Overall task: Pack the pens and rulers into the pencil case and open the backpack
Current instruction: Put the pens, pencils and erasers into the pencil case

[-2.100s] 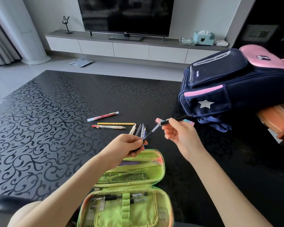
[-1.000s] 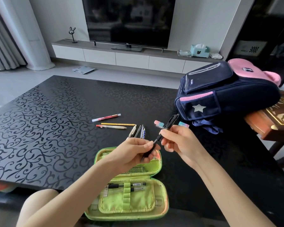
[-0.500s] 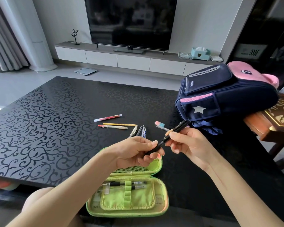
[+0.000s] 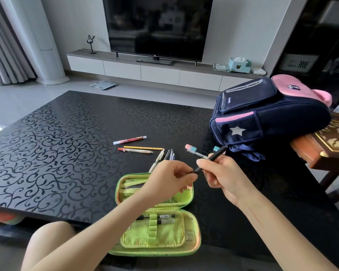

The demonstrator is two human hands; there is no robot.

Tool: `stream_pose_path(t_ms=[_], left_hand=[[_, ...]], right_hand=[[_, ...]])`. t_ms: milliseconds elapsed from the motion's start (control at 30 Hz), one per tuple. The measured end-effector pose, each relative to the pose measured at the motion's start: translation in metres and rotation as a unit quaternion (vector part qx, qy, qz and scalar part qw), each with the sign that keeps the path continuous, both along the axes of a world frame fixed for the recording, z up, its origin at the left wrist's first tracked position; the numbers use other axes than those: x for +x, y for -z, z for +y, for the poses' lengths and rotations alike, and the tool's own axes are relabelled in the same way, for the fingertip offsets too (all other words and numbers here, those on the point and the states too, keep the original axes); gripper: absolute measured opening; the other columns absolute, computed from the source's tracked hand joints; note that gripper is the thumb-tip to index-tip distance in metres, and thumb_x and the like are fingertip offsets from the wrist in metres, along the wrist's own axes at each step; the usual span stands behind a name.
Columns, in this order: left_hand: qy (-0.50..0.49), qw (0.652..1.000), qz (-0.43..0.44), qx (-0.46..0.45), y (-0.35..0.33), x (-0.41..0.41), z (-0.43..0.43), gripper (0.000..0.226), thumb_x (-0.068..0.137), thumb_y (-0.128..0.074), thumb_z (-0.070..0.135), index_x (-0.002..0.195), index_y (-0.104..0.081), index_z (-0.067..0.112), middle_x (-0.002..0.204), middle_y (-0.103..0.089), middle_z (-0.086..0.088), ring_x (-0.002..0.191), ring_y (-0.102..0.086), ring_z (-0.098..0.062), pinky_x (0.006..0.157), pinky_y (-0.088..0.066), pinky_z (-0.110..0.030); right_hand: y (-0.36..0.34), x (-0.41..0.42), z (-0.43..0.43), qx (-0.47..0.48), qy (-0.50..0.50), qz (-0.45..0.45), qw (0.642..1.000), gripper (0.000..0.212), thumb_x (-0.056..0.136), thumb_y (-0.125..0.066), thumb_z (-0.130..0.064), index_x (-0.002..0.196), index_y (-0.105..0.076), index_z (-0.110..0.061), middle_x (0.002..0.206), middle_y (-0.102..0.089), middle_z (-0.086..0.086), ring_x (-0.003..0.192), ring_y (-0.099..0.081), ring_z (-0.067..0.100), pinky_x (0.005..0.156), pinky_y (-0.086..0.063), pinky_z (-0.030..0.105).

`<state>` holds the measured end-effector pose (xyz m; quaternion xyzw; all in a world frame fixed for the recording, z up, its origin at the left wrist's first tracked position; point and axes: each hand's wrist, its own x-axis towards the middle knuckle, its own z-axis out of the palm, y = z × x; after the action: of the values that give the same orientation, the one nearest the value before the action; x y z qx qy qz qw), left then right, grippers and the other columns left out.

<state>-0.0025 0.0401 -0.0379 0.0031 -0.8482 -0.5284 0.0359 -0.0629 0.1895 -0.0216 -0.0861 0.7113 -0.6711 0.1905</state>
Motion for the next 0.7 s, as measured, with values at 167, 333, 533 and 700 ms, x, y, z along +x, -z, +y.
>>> stream_pose_path(t_ms=[167,333,533,700], left_hand=[[0.025,0.986,0.081,-0.145,0.009,0.005,0.010,0.014,0.088,-0.059,0.026,0.093,-0.067,0.016,0.066,-0.061,0.001,0.056,-0.048,-0.010,0.059,-0.041,-0.023],[0.040,0.981,0.074,-0.176,0.016,0.010,0.009,0.026,0.091,-0.054,0.022,0.075,-0.059,0.001,0.061,-0.047,0.000,0.053,-0.037,-0.010,0.052,-0.028,-0.019],[0.046,0.993,-0.018,-0.105,0.016,0.013,-0.008,0.030,0.091,-0.055,0.023,0.070,-0.061,0.002,0.059,-0.055,-0.007,0.052,-0.045,-0.017,0.055,-0.040,-0.029],[0.067,0.992,-0.021,-0.109,0.010,0.012,-0.017,0.018,0.082,-0.068,0.022,0.099,-0.069,0.016,0.064,-0.064,0.005,0.051,-0.052,0.002,0.058,-0.046,-0.016]], right_hand=[[0.012,0.006,0.001,0.005,0.044,-0.094,0.995,0.042,0.085,-0.060,-0.010,0.051,-0.037,-0.018,0.037,-0.029,-0.005,0.032,-0.023,0.008,0.044,-0.014,0.022],[0.021,0.015,0.002,0.080,0.038,-0.097,0.991,0.065,0.082,-0.066,-0.042,0.033,-0.030,-0.019,0.035,-0.028,-0.005,0.043,-0.026,0.013,0.048,-0.018,0.024],[0.011,0.015,0.024,0.032,-0.068,0.039,0.996,0.036,0.080,-0.065,-0.033,0.105,-0.062,-0.008,0.071,-0.057,0.008,0.058,-0.054,0.017,0.055,-0.049,0.027],[0.008,0.013,0.031,0.176,-0.082,0.195,0.961,0.016,0.089,-0.060,-0.017,0.077,-0.063,-0.009,0.054,-0.056,0.000,0.042,-0.048,0.009,0.048,-0.044,0.023]])
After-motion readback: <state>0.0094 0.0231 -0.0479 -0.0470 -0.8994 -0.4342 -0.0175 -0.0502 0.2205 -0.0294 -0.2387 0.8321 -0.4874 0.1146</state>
